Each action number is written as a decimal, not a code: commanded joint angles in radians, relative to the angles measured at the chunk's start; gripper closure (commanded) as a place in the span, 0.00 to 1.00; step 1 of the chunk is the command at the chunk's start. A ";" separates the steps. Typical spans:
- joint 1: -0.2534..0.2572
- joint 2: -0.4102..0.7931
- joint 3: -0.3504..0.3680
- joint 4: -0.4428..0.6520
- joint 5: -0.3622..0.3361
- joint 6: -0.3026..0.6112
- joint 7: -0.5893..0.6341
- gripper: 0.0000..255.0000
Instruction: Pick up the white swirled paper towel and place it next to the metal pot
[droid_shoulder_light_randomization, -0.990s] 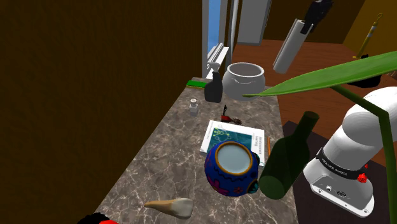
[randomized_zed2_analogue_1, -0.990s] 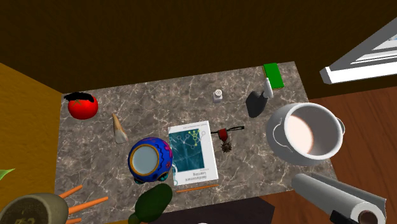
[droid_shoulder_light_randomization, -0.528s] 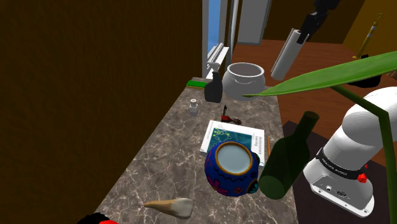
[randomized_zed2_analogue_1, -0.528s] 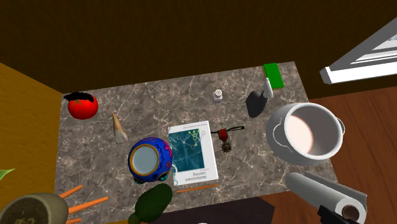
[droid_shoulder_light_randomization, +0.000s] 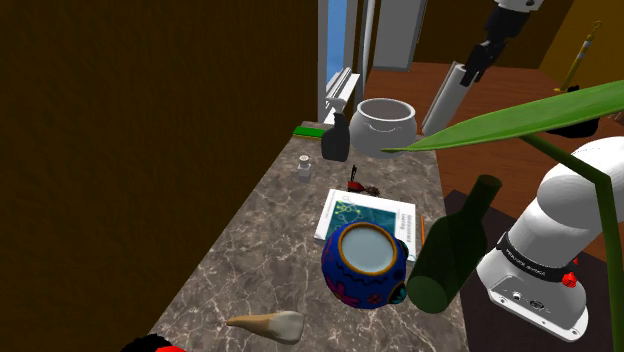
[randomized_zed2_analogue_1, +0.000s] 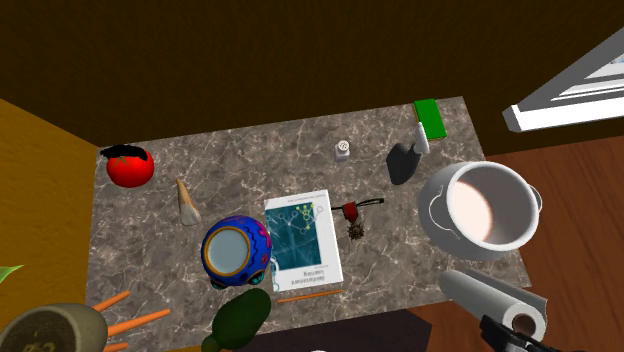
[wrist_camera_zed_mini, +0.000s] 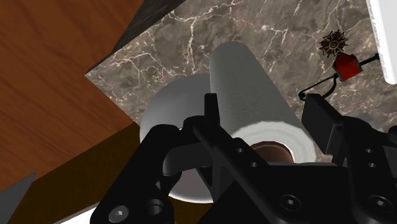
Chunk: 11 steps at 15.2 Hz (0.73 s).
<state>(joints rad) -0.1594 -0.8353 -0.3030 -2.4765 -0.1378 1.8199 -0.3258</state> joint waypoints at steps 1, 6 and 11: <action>-0.004 -0.005 -0.006 -0.029 -0.005 0.025 -0.003 1.00; -0.010 -0.009 -0.018 -0.098 -0.016 0.089 -0.005 1.00; -0.016 -0.006 -0.031 -0.163 -0.027 0.156 -0.009 1.00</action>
<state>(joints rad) -0.1745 -0.8450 -0.3298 -2.6249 -0.1621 1.9582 -0.3326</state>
